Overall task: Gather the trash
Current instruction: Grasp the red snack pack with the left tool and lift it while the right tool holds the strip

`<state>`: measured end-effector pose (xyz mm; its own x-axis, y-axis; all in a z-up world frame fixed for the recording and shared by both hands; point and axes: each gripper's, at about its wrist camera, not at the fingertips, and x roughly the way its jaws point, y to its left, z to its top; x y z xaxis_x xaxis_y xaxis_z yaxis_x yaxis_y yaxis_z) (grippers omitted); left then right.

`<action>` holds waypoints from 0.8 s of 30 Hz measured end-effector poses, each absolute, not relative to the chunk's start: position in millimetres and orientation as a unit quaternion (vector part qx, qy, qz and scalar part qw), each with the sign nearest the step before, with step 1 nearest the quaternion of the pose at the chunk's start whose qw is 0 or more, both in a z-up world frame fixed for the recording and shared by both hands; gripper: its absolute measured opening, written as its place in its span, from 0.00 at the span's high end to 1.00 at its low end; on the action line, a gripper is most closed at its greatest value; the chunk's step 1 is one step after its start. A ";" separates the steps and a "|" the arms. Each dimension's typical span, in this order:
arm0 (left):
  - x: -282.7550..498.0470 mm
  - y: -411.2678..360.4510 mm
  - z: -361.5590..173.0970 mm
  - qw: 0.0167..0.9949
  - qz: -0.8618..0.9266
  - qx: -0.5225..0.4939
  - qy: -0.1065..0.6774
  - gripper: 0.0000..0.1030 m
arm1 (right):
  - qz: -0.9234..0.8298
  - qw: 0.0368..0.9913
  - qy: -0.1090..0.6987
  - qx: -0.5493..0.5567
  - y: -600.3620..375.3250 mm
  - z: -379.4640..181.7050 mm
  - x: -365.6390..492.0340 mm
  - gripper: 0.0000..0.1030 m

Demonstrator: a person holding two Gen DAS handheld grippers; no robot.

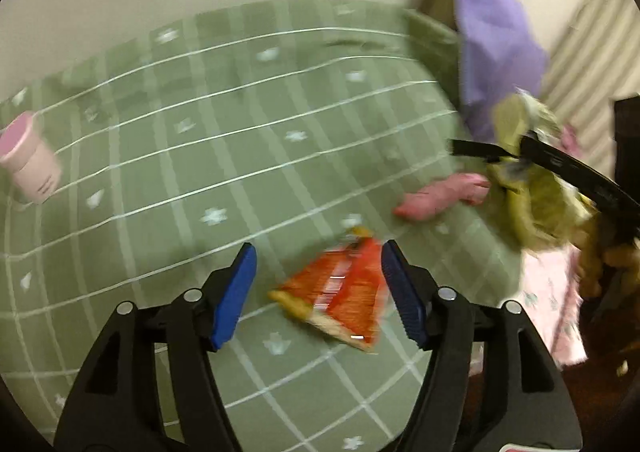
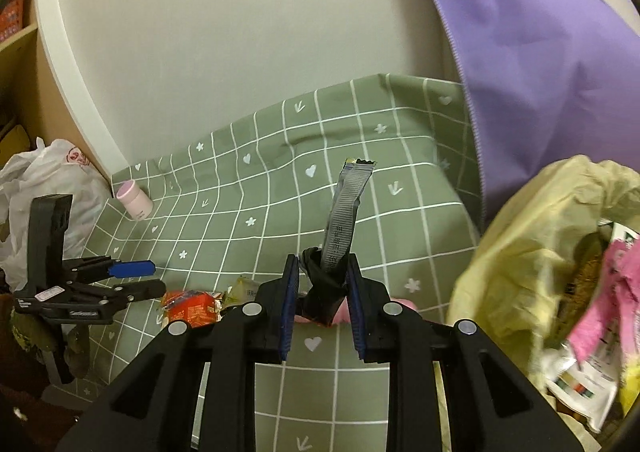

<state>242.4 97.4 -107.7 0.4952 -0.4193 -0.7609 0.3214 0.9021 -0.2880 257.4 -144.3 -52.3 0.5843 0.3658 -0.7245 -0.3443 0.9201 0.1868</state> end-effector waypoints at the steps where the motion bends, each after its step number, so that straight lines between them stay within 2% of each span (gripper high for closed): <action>1: 242.8 90.6 -107.0 0.863 -0.225 -0.034 0.451 0.36 | 0.198 0.891 0.410 0.014 -146.4 -51.4 256.3 0.78; 5: 239.6 55.8 -114.4 0.850 -0.258 0.099 0.449 0.36 | 0.194 0.892 0.408 0.017 -158.1 -48.8 249.7 0.78; 12: 250.2 43.8 -143.5 0.807 -0.261 0.169 0.502 0.36 | 0.186 0.898 0.398 0.022 -173.2 -42.8 238.7 0.78; 17: 249.5 52.9 -139.9 0.816 -0.245 0.104 0.513 0.55 | 0.177 0.903 0.391 0.031 -182.4 -38.9 231.9 0.78; 20: 251.7 61.2 -128.9 0.827 -0.243 0.062 0.504 0.72 | 0.174 0.907 0.382 0.030 -186.3 -32.5 228.4 0.78; 24: 255.6 61.2 -104.4 0.841 -0.261 0.028 0.474 0.74 | 0.169 0.916 0.363 0.023 -191.1 -17.0 222.6 0.78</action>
<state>255.6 61.2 -104.4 0.4149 -0.4124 -0.8110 0.4646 0.8625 -0.2008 222.6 -191.1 -17.0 0.6800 0.3258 -0.6569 -0.2927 0.9420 0.1643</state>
